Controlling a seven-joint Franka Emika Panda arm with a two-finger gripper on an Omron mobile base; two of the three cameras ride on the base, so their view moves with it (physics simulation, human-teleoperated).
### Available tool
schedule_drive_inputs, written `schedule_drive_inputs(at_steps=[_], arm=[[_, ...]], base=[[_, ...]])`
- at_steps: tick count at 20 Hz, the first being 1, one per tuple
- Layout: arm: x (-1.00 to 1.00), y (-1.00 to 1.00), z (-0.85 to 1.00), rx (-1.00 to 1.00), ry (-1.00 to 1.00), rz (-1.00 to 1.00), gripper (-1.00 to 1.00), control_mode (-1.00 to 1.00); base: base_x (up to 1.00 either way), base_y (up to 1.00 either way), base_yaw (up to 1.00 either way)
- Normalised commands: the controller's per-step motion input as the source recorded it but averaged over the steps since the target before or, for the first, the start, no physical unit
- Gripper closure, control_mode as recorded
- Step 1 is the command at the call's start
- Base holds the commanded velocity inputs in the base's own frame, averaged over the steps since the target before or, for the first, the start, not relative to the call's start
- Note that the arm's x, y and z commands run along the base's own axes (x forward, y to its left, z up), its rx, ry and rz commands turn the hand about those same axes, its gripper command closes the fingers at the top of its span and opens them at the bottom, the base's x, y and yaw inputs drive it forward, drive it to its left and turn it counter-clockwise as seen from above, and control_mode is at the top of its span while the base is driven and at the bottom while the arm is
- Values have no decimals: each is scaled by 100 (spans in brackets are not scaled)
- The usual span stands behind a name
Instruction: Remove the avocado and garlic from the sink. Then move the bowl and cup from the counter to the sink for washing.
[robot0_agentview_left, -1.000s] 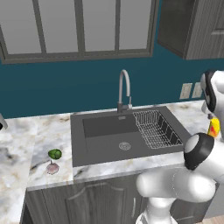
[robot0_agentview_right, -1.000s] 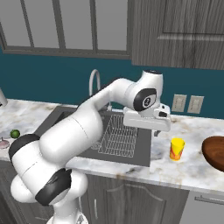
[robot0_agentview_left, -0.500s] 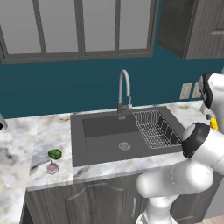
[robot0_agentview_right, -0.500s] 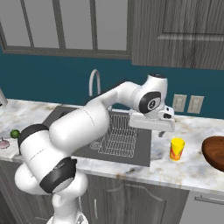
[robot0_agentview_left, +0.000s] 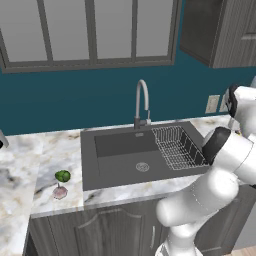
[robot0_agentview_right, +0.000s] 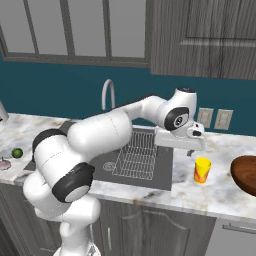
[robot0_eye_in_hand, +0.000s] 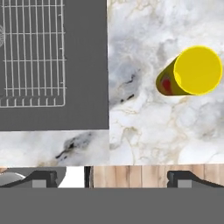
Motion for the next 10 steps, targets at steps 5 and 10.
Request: schedule_drive_inputs(at_steps=[5,10], arm=[[29,-18,-18,0,0,0,-100,-100],[26,-19,-19,0,0,0,-100,-100]], base=[[0,0,0],[0,0,0]])
